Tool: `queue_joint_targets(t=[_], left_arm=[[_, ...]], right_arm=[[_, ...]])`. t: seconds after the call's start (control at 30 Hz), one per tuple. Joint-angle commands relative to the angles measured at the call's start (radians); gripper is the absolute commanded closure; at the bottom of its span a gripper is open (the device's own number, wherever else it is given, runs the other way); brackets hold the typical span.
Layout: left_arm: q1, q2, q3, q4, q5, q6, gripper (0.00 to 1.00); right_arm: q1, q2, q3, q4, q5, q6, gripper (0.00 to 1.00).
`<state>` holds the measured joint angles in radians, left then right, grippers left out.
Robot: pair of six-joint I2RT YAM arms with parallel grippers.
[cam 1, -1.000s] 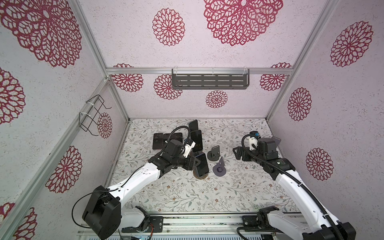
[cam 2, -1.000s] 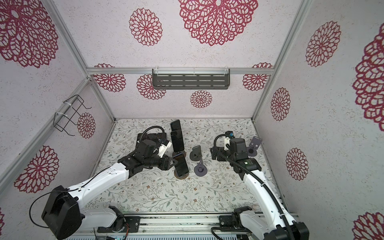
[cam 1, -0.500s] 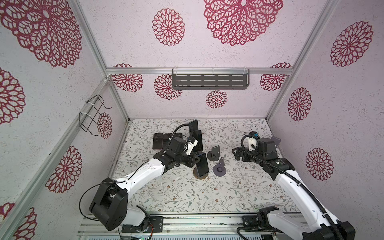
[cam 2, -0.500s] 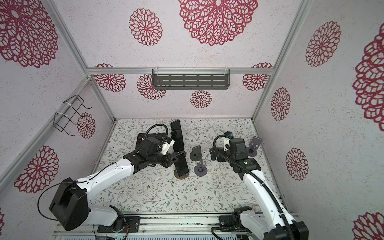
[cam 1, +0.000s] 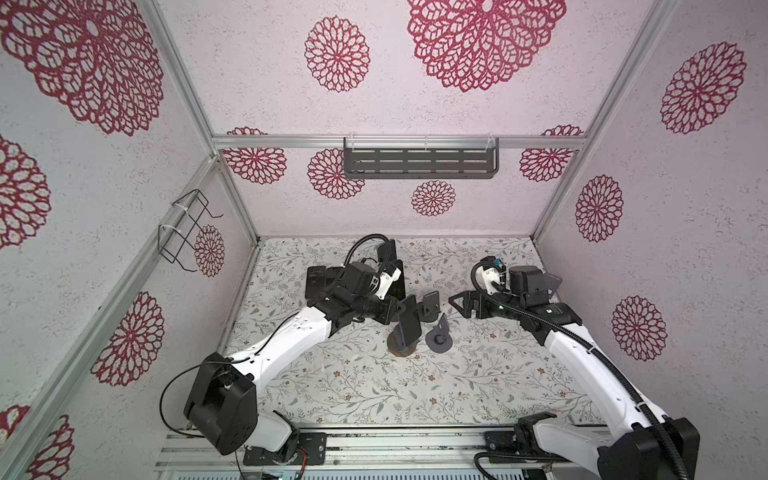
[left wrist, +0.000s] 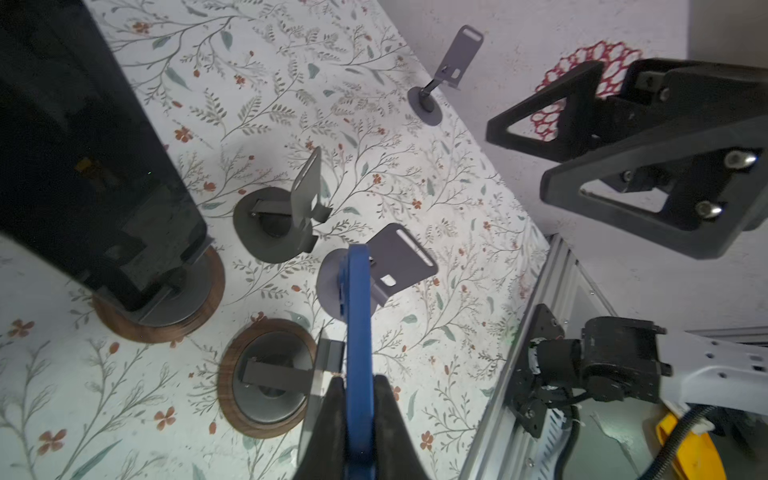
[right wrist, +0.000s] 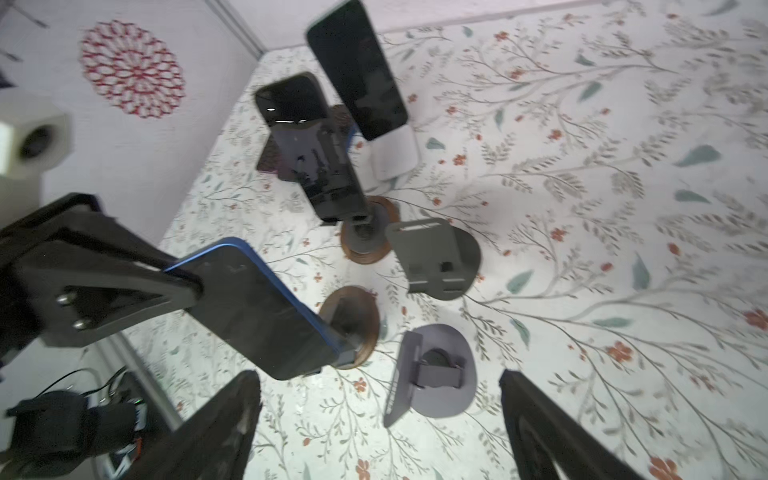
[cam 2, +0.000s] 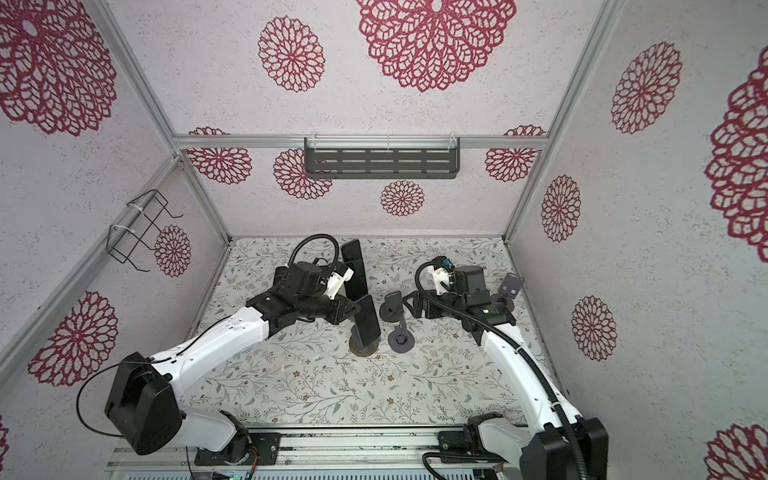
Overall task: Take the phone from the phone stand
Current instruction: 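Lift the blue-edged phone off its stand with the left gripper while the right gripper approaches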
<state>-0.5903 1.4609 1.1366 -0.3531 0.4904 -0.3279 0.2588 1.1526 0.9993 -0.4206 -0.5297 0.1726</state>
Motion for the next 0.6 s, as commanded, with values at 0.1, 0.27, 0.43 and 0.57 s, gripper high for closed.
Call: queue_joint_targets(t=[0.1, 0.27, 0.43, 0.57], left_arm=[[0.085, -0.010, 0.149, -0.121, 0.227, 0.143, 1.00], [0.127, 0.002, 0.191, -0.129, 0.367, 0.211, 1.00], [0.135, 0.026, 0.227, -0.167, 0.386, 0.261, 1.00], [0.135, 0.021, 0.225, -0.167, 0.409, 0.284, 1.00]], right_arm=[[0.010, 0.075, 0.084, -0.016, -0.355, -0.159, 0.29], [0.104, 0.093, 0.119, 0.014, -0.397, -0.198, 0.34], [0.144, 0.114, 0.123, 0.091, -0.372, -0.186, 0.22], [0.144, 0.144, 0.132, 0.123, -0.372, -0.194, 0.20]])
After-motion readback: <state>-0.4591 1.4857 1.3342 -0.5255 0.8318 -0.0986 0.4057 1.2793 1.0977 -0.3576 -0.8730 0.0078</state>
